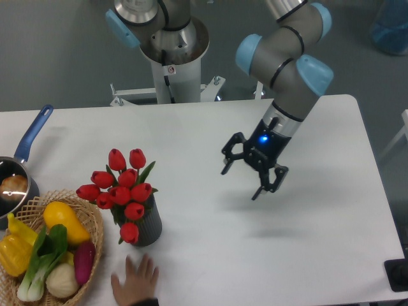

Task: Pick up the flowers from the vase
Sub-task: 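Move the open gripper toward the red tulips in the grey vase, then position the open gripper around the tulip stems above the vase rim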

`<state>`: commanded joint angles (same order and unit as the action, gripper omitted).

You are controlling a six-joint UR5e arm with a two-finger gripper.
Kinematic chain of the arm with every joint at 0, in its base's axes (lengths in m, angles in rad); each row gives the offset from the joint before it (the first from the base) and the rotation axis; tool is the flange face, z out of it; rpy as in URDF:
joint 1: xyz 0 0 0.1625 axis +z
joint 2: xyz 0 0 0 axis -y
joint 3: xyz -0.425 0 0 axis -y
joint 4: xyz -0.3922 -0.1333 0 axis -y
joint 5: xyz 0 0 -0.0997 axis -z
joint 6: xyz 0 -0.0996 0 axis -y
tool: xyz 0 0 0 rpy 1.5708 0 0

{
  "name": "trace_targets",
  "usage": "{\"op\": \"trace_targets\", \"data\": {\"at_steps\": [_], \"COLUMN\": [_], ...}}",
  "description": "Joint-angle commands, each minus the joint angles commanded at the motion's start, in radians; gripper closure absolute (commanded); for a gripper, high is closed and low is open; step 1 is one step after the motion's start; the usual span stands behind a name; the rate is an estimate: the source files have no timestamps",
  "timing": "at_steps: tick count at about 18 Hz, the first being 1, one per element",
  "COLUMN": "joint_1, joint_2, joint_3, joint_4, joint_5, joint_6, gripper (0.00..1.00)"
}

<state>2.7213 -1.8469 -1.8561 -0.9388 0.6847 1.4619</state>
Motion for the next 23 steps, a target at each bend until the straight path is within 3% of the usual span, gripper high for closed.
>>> {"op": "trace_targets", "data": {"at_steps": [8, 23], "joint_1": [-0.074, -0.149], "joint_2": [0.009, -0.005], "joint_3": [0.000, -0.002], "joint_4": [-0.002, -0.002], "joint_5": [-0.220, -0.347], "joint_6": [-0.052, -0.115], "gripper": [0.00, 0.00]}}
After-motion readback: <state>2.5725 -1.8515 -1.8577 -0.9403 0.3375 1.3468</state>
